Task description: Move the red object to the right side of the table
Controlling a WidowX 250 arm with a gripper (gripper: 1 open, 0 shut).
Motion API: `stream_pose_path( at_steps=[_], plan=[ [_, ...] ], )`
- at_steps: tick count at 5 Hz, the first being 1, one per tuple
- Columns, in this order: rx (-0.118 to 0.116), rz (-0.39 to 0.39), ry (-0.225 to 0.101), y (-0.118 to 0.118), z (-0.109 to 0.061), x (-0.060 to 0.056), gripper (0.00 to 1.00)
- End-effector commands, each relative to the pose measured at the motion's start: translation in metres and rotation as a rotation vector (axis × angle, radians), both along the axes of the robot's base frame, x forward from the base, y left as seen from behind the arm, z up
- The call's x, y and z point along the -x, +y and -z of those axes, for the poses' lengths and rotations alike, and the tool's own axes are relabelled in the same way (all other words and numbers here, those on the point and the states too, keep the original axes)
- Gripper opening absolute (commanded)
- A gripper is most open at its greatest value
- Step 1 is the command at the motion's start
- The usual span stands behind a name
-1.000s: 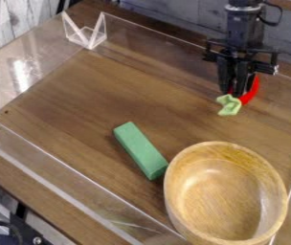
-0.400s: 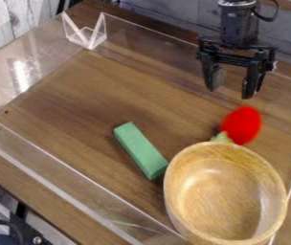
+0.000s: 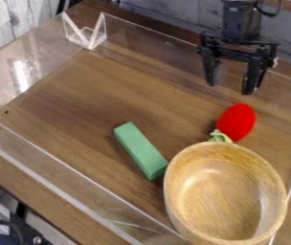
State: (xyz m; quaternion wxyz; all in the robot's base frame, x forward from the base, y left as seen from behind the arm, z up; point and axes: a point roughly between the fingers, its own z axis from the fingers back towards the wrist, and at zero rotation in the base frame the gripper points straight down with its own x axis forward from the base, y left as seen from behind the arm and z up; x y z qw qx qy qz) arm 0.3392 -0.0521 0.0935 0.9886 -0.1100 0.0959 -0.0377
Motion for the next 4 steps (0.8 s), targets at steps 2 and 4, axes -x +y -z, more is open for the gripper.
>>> stream_pose_path(
  at_steps=[2,4],
  plan=[
    [-0.036,-0.091,-0.101,0.033,-0.057,0.006,1.0],
    [-0.06,-0.063,-0.168,0.067,-0.08,0.012,1.0]
  ],
)
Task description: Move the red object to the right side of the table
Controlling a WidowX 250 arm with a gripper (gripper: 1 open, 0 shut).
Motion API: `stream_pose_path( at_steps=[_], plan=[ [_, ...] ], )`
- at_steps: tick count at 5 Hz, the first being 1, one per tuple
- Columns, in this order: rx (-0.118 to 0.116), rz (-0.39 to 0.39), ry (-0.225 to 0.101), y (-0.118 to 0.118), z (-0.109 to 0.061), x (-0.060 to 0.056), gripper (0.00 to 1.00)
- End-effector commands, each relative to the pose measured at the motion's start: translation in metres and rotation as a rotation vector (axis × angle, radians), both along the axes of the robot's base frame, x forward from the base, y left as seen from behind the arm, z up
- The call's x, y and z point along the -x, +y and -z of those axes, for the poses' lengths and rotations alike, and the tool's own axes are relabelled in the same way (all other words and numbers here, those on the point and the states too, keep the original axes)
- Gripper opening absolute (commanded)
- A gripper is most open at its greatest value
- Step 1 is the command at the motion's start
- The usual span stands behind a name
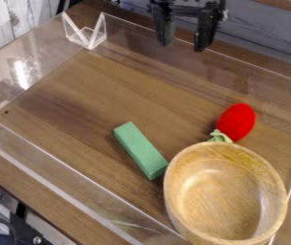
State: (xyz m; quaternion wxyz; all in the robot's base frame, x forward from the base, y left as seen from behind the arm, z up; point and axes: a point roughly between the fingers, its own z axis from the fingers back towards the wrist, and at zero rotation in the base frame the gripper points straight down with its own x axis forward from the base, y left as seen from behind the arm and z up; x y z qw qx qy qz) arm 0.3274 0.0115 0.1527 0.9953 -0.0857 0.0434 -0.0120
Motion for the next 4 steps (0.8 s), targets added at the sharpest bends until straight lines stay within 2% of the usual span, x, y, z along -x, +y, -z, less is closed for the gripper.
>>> stream_pose_path(
  at_steps=[1,2,3,4],
  plan=[
    [-0.011,0.085,-0.087,0.002,-0.018,0.002,1.0],
    [-0.005,0.247,-0.092,0.0,-0.01,0.003,1.0],
    [0.009,0.361,-0.103,0.002,-0.006,0.001,1.0],
    [0.004,0.372,-0.119,0.003,0.001,-0.005,1.0]
  ],
)
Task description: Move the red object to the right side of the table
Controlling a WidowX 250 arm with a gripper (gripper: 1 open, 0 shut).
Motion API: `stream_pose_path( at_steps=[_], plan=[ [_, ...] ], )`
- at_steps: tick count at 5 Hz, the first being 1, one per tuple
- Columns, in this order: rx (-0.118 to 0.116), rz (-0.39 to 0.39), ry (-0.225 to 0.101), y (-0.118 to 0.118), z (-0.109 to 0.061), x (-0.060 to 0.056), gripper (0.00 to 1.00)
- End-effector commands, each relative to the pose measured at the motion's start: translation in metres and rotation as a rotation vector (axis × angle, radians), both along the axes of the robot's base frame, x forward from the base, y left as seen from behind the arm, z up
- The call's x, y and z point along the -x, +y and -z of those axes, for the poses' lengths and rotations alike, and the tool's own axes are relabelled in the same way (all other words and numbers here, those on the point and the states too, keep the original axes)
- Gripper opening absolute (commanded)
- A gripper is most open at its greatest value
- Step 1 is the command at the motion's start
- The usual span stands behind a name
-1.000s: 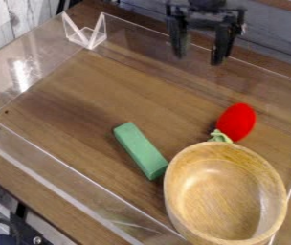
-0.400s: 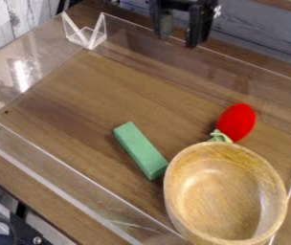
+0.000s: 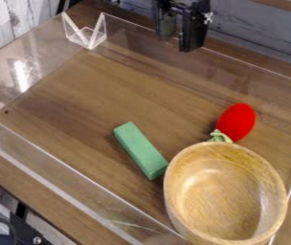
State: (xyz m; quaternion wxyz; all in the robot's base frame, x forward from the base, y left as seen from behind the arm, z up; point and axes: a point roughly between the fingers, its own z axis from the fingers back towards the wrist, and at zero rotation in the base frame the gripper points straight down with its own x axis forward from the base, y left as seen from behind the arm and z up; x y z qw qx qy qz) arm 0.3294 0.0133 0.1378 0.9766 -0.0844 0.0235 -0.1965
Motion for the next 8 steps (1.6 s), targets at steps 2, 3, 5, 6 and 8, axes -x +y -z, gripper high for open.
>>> stream_pose_path(
  at_steps=[2,3,5,6,8],
  plan=[
    [-0.028,-0.085,-0.092,0.015,-0.003,-0.017,1.0],
    [-0.041,-0.162,-0.111,0.025,-0.002,-0.022,1.0],
    [-0.032,-0.323,-0.14,0.027,-0.015,-0.033,1.0],
    [-0.022,-0.37,-0.143,0.025,-0.017,-0.035,1.0],
    [-0.004,-0.282,-0.141,0.023,-0.007,-0.035,1.0]
  ],
)
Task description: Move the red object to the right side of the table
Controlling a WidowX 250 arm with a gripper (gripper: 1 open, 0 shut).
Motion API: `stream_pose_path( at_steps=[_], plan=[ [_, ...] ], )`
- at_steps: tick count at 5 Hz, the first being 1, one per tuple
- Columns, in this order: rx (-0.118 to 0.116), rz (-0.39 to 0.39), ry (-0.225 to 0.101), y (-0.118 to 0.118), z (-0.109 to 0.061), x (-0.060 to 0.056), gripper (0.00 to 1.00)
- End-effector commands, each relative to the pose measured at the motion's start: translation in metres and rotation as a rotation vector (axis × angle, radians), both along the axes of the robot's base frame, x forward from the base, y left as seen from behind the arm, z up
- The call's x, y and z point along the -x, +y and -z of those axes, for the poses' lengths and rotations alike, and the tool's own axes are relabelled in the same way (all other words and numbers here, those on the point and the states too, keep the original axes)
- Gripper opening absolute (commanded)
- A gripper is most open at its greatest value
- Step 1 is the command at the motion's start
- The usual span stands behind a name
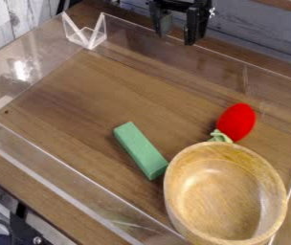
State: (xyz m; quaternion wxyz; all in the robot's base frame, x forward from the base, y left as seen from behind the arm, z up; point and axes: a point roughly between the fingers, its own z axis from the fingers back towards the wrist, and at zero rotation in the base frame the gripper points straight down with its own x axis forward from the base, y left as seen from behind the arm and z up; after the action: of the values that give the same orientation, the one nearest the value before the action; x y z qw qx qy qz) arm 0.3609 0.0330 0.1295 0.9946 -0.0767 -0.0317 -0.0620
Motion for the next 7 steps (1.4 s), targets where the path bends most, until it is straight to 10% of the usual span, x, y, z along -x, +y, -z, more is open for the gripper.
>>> stream_pose_path(
  at_steps=[1,2,7],
  plan=[
    [-0.002,0.019,-0.055,0.011,-0.012,-0.01,0.0],
    [0.005,-0.029,-0.063,0.004,-0.01,-0.012,1.0],
    [-0.012,-0.002,-0.16,0.002,-0.028,-0.007,1.0]
  ],
)
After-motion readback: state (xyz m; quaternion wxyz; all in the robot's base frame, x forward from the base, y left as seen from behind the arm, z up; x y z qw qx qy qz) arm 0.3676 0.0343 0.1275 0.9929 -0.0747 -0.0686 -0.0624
